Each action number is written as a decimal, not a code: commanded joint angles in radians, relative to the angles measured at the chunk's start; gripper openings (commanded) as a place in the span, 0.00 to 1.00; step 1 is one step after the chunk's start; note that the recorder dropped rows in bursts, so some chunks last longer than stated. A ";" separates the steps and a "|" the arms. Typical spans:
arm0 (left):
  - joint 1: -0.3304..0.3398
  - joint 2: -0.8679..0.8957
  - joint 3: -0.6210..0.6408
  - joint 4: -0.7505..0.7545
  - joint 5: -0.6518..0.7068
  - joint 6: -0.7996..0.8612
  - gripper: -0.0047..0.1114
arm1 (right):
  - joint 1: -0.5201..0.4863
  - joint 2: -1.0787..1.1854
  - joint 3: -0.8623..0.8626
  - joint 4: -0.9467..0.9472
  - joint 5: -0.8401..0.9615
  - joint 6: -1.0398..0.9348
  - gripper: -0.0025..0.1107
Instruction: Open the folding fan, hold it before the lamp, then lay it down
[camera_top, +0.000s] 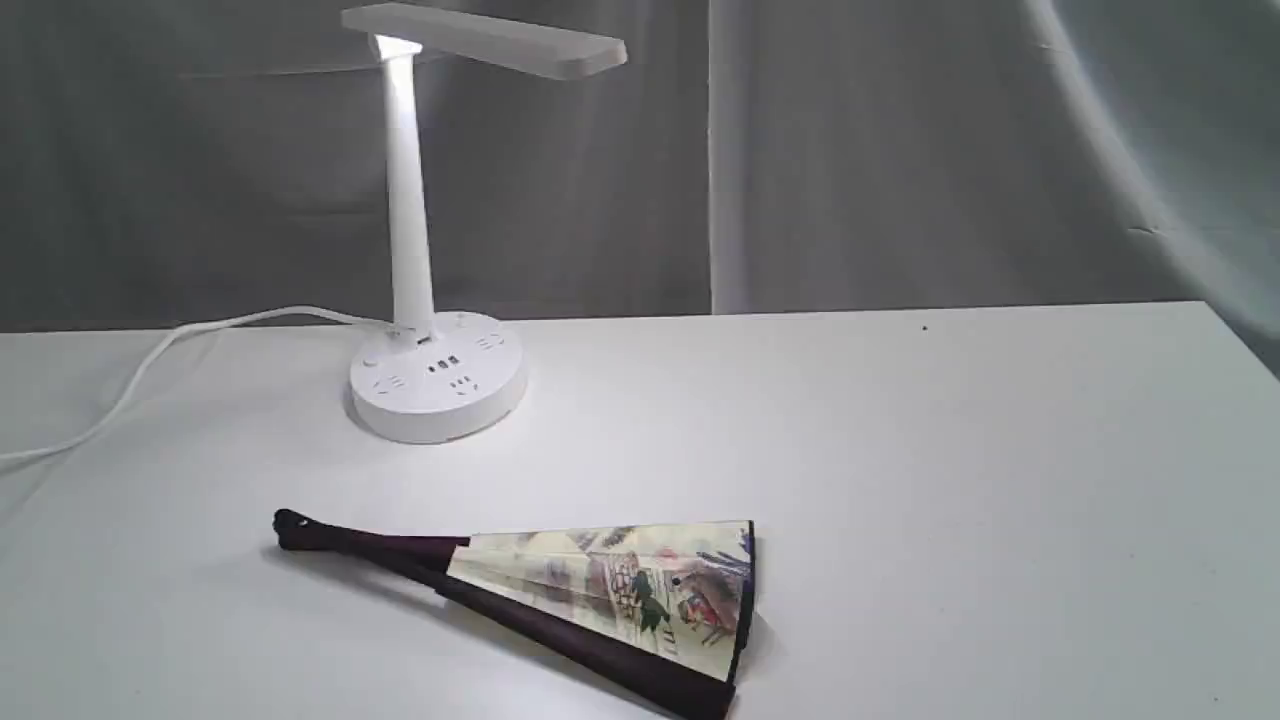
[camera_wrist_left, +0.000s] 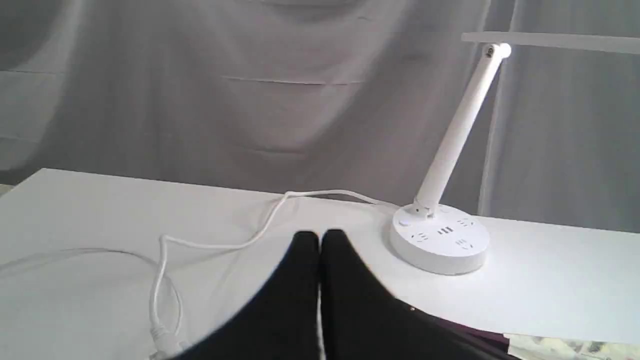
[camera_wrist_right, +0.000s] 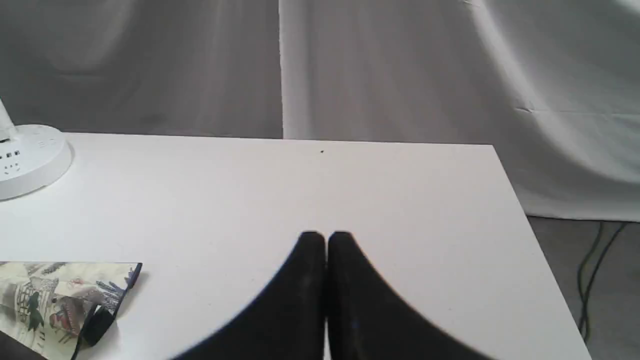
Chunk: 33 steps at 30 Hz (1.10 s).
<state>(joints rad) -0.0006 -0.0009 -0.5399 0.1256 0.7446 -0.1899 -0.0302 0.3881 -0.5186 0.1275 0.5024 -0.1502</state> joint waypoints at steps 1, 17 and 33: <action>-0.004 0.033 -0.006 0.036 0.001 -0.041 0.04 | 0.002 0.004 -0.002 -0.001 -0.002 0.005 0.02; -0.004 0.492 -0.080 0.041 -0.086 -0.041 0.04 | 0.002 0.110 -0.037 -0.001 0.017 0.031 0.02; -0.004 0.995 -0.305 -0.243 -0.015 0.205 0.04 | 0.002 0.548 -0.275 -0.001 0.102 0.031 0.02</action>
<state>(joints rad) -0.0006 0.9527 -0.8275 -0.0796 0.7322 -0.0186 -0.0302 0.9132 -0.7837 0.1275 0.6249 -0.1197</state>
